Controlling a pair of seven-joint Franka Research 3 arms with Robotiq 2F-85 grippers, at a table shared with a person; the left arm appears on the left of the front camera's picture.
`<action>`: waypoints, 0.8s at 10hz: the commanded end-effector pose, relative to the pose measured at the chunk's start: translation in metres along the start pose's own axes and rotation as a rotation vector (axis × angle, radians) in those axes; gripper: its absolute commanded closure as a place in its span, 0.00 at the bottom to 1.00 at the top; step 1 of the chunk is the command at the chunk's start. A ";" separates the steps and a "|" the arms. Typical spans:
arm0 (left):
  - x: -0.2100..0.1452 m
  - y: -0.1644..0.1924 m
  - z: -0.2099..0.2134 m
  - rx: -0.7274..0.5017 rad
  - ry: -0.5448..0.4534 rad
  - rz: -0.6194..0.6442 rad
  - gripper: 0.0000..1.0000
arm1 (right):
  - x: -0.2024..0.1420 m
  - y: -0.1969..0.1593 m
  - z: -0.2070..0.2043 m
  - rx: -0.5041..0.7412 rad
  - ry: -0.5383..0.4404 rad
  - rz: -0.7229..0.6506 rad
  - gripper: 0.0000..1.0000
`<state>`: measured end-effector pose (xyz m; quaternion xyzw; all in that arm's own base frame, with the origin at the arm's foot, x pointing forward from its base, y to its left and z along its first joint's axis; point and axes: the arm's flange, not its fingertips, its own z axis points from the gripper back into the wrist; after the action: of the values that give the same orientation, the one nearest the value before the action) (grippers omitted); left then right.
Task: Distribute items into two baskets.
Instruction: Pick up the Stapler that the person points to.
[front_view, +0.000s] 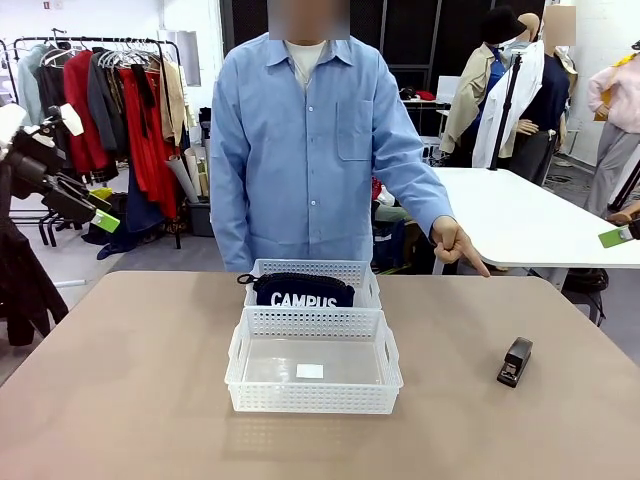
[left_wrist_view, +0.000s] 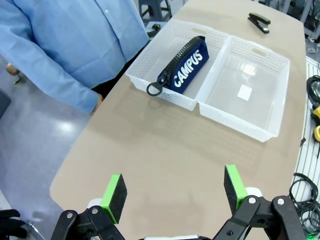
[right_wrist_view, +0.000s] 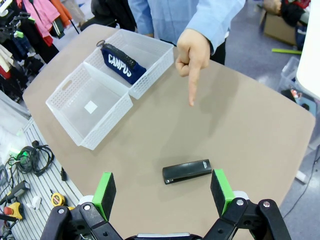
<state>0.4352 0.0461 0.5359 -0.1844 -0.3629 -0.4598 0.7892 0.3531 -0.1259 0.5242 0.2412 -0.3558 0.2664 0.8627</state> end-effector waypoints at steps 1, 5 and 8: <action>0.000 -0.001 0.001 0.001 0.001 0.008 0.00 | 0.001 -0.002 0.000 0.017 -0.033 0.019 0.00; 0.000 -0.001 0.001 0.001 0.001 0.008 0.00 | 0.001 -0.002 0.000 0.017 -0.033 0.019 0.00; 0.000 -0.001 0.001 0.001 0.001 0.008 0.00 | 0.001 -0.002 0.000 0.017 -0.033 0.019 0.00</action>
<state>0.4352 0.0461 0.5359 -0.1844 -0.3629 -0.4598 0.7892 0.3531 -0.1259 0.5242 0.2412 -0.3558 0.2664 0.8627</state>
